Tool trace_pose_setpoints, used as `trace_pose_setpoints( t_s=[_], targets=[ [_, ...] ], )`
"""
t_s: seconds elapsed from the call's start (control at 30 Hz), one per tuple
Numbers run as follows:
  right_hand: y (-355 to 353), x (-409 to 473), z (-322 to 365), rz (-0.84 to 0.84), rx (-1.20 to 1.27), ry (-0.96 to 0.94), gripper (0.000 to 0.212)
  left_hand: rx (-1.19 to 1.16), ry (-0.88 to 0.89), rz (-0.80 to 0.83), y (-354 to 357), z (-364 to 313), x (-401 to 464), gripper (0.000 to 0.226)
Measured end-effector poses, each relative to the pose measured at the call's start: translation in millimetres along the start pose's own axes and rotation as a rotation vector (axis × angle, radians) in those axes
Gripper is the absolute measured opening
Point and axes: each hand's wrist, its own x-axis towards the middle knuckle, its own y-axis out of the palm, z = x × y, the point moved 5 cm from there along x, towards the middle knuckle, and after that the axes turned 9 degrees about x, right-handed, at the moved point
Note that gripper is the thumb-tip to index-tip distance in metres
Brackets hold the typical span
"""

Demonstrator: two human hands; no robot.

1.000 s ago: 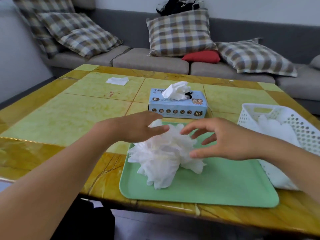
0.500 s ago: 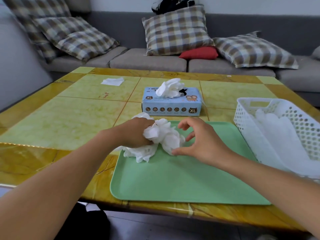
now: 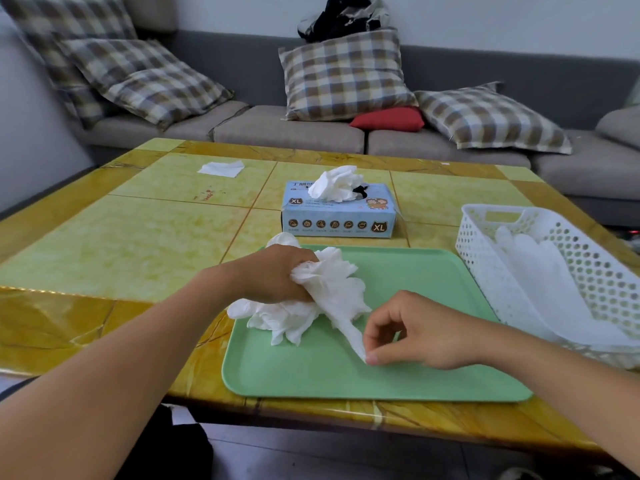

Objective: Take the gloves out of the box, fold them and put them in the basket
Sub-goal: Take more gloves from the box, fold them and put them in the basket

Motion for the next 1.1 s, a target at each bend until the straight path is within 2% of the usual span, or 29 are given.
trace_pose_setpoints(
  t_s=[0.07,0.1,0.13,0.23,0.3,0.4,0.47,0.5,0.6,0.67,0.73,0.77,0.8,0.9,0.97,1.03,1.1],
  targets=[
    [1,-7,2,0.067,0.041,-0.009,0.006,0.014,0.013,0.07,3,-4,-1,0.059],
    [0,-8,1,0.046,0.054,-0.015,0.011,0.025,0.014,0.103,4,-6,-2,0.071],
    [-3,-6,-1,-0.019,0.075,-0.031,0.018,0.038,0.008,0.121,4,-6,-3,0.083],
    [-27,6,-9,-0.396,0.142,-0.048,0.04,0.038,0.01,0.112,-7,-5,-8,0.117],
    [-37,16,-11,-0.486,0.064,-0.002,0.045,0.014,0.013,0.128,-17,-5,-13,0.127],
    [-33,31,-12,-0.415,-0.018,0.039,0.042,-0.033,-0.007,0.005,-39,2,-17,0.113],
    [-29,34,-4,-0.444,-0.008,0.012,0.033,-0.027,-0.058,-0.134,-51,12,-18,0.106],
    [-27,34,2,-0.474,-0.028,-0.012,0.031,-0.015,-0.092,-0.146,-50,19,-18,0.108],
    [-22,24,17,-0.601,-0.042,-0.1,0.041,0.031,-0.127,0.058,-21,26,-14,0.108],
    [-7,17,22,-0.544,-0.019,-0.119,0.047,0.047,-0.078,0.139,0,18,-8,0.101],
    [17,15,23,-0.429,-0.046,-0.078,0.047,0.041,-0.052,0.065,10,7,4,0.082],
    [24,16,21,-0.431,-0.118,-0.064,0.048,0.037,-0.053,0.01,11,3,10,0.075],
    [26,19,18,-0.482,-0.148,-0.069,0.044,0.048,-0.068,-0.021,11,-2,14,0.067],
    [19,25,8,-0.605,-0.014,-0.075,0.012,0.068,-0.037,-0.06,16,-13,19,0.037],
    [19,25,4,-0.564,0.011,-0.058,0.013,0.016,-0.027,-0.067,15,-14,17,0.033],
    [27,20,4,-0.459,0.005,-0.053,0.014,-0.024,-0.078,-0.049,13,-7,14,0.039],
    [34,16,5,-0.376,-0.013,-0.044,0.014,-0.016,-0.078,-0.048,10,-2,14,0.029]
  ],
)
